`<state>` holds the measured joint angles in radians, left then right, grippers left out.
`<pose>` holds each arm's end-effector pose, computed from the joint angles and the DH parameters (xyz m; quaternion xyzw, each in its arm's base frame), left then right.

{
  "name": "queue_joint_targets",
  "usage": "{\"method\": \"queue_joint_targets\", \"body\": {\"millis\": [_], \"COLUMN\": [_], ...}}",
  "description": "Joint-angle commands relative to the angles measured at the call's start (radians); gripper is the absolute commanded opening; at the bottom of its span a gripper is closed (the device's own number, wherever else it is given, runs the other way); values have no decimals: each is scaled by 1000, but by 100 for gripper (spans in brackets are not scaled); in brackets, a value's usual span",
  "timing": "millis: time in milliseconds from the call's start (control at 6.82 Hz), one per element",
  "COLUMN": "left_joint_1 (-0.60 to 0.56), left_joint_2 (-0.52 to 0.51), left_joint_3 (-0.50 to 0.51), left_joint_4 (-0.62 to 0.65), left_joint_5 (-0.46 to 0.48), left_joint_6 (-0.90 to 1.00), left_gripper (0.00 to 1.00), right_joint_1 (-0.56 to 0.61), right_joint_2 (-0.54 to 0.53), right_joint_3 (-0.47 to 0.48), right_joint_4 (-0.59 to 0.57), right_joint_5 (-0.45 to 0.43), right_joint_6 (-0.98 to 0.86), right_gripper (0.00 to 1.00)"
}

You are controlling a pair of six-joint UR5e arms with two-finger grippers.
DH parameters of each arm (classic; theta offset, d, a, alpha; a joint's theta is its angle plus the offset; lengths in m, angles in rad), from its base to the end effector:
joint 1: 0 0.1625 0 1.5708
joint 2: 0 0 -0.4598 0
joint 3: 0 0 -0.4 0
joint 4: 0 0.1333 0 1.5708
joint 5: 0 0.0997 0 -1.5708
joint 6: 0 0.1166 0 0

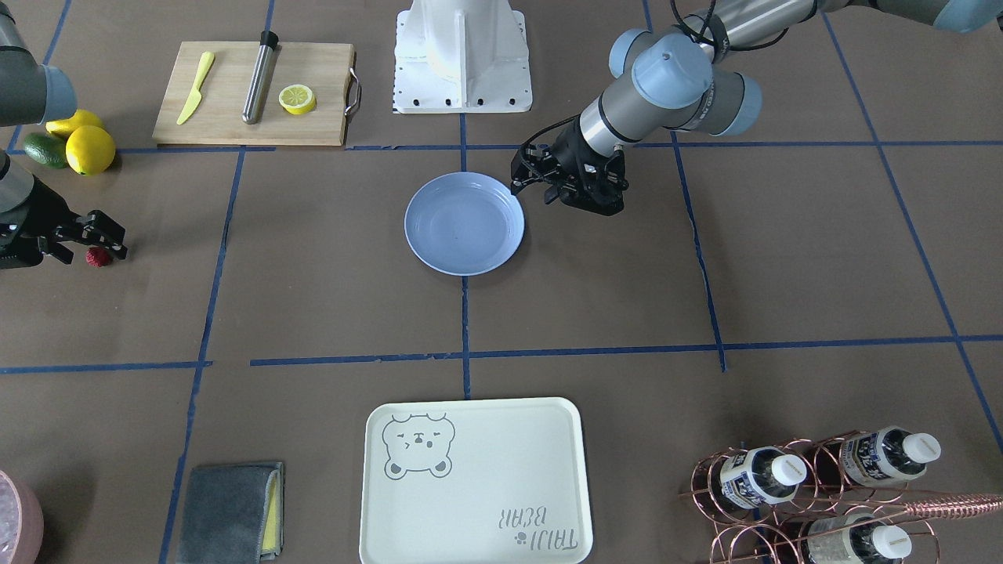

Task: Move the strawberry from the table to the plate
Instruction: 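Grasp the red strawberry with the right gripper while the left gripper holds the plate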

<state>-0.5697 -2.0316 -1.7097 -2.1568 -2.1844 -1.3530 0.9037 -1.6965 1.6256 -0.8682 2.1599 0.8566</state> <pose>0.5205 -0.4119 0.2920 -0.0270 0.5880 0.0277 0.8080 -0.2426 -0.4187 0.6664 0.0246 -0.4048 -0.0037 0.9140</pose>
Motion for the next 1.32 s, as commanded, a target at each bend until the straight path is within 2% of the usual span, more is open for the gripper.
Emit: {"method": "queue_joint_targets", "body": {"millis": [0, 293, 440, 586, 733, 879, 1026, 1172], "left_joint_1": [1, -1, -1, -1, -13, -48, -90, -152], "left_joint_2": [5, 7, 7, 7, 7, 48, 118, 145], "left_joint_3": [-2, -2, -2, -4, -30, -89, -156, -175], "left_joint_4": [0, 0, 0, 0, 0, 0, -2, -2], "left_joint_5": [0, 0, 0, 0, -2, -8, -12, -12], "left_joint_6": [0, 0, 0, 0, 2, 3, 12, 12], "left_gripper": [66, 66, 67, 67, 67, 66, 66, 66], "right_joint_1": [-3, -6, -6, -6, -40, -114, -211, -292], "right_joint_2": [1, 0, 3, 33, 122, 237, 356, 456], "right_joint_3": [0, 2, 23, 99, 156, 161, 158, 154], "right_joint_4": [0, 2, 2, -38, -72, -72, -74, -107], "right_joint_5": [0, 0, 24, 44, 55, 45, 13, -71], "right_joint_6": [-1, -7, -2, 28, 223, 430, 588, 711], "right_gripper": [30, 0, 0, 0, 0, 0, 0, 0]}}
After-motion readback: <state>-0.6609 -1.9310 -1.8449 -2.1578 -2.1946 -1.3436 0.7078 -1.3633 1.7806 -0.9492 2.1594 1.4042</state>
